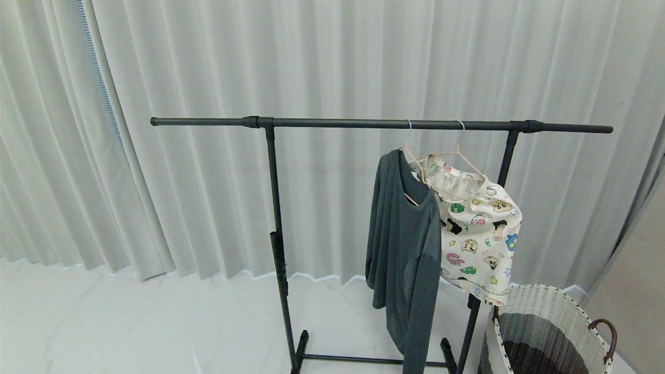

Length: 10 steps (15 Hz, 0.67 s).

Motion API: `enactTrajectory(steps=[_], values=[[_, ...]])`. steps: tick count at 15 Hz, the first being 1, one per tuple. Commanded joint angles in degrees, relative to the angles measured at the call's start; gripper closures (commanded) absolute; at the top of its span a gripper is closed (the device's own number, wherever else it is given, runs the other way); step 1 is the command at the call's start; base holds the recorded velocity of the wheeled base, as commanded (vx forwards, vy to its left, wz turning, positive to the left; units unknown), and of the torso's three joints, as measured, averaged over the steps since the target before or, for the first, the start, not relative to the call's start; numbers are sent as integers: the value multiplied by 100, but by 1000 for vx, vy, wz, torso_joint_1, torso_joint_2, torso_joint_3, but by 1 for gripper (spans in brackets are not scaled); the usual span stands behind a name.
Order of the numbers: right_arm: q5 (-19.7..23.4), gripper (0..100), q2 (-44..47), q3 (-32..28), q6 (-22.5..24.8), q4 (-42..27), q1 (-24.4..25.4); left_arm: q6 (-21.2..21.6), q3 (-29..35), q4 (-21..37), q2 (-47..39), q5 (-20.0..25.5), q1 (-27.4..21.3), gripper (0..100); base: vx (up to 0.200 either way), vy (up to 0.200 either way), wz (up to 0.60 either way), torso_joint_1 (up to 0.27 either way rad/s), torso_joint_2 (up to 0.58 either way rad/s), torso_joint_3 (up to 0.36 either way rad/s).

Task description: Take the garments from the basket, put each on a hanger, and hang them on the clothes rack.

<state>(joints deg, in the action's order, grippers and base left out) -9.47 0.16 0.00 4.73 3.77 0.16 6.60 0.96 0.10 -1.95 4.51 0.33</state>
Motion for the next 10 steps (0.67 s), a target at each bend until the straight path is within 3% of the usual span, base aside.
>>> enactTrajectory(steps=[1, 2, 4, 6, 7, 9, 10], values=[[-2, 0, -16, 0, 2, 10, 2, -18, -17, -19, 186, -231, -24, 0, 0, 0, 0, 0, 0, 0], [-2, 0, -16, 0, -7, 1, 2, -27, -17, -27, 186, -609, -24, 0, 0, 0, 0, 0, 0, 0], [-2, 0, -16, 0, -201, 1, 2, -62, -44, -115, 195, -767, -24, 0, 0, 0, 0, 0, 0, 0], [-2, 0, -16, 0, -561, 1, 2, -53, -44, -115, 195, -724, -24, 0, 0, 0, 0, 0, 0, 0], [-2, 0, -16, 0, -1000, 1, 2, -97, -44, -115, 195, -724, -24, 0, 0, 0, 0, 0, 0, 0], [42, 0, -16, 0, -1027, 10, 2, -159, -44, -115, 195, -715, -24, 0, 0, 0, 0, 0, 0, 0], [279, 0, -16, 0, -860, -16, 2, -132, -44, -106, 186, -539, -24, 0, 0, 0, 0, 0, 0, 0]])
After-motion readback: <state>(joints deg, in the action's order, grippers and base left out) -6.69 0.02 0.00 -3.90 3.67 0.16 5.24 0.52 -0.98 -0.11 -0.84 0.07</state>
